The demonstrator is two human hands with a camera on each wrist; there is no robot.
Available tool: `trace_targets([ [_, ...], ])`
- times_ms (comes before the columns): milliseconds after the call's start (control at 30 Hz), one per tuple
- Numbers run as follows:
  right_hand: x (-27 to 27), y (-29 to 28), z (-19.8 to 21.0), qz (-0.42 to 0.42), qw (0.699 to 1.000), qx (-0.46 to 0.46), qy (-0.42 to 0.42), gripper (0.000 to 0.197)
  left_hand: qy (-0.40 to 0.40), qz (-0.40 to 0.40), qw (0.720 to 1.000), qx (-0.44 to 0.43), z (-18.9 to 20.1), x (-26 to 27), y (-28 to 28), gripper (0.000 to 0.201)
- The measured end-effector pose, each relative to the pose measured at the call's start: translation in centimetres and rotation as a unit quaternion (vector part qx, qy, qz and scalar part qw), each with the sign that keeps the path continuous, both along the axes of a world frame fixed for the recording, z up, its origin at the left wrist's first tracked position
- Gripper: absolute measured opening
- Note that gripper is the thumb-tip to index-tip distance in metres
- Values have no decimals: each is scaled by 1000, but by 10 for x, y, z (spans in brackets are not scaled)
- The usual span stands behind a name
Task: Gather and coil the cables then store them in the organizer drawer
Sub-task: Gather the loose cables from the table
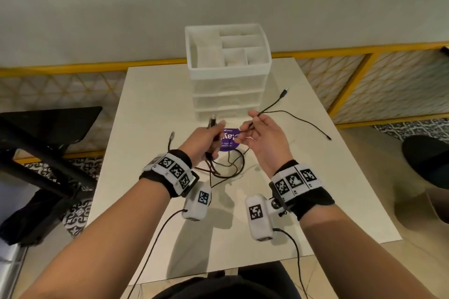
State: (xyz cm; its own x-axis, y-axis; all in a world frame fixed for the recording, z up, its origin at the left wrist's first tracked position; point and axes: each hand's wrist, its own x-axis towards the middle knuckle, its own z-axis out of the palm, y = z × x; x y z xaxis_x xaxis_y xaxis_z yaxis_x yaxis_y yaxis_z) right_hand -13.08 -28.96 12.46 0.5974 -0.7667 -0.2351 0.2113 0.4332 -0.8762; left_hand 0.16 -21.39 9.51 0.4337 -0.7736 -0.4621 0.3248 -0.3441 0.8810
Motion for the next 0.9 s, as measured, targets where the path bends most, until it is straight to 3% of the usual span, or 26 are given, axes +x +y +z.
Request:
trace_targets([
  [100,9,2,10,14,1000,-9,-8,16,-10,-61,997,46,-3,-9,4,42],
  [233,16,5,22,49,998,-17,-20,15,0,-62,997,41,-2,-12,5,36],
  [467,7,8,-8,47,998,-16,41,18,83,43,995,-47,8,13,-3,29],
  [600,-1,-4,-50,-11,990,36,134,20,32,100,993,-61,12,29,-2,23],
  [733,-15,-22,-93,-83,961,51,258,21,-98,98,989,-46,17,43,3,23],
  [900,-12,-27,-95,-15,929,8,371,27,-131,92,985,-70,20,42,6,22],
])
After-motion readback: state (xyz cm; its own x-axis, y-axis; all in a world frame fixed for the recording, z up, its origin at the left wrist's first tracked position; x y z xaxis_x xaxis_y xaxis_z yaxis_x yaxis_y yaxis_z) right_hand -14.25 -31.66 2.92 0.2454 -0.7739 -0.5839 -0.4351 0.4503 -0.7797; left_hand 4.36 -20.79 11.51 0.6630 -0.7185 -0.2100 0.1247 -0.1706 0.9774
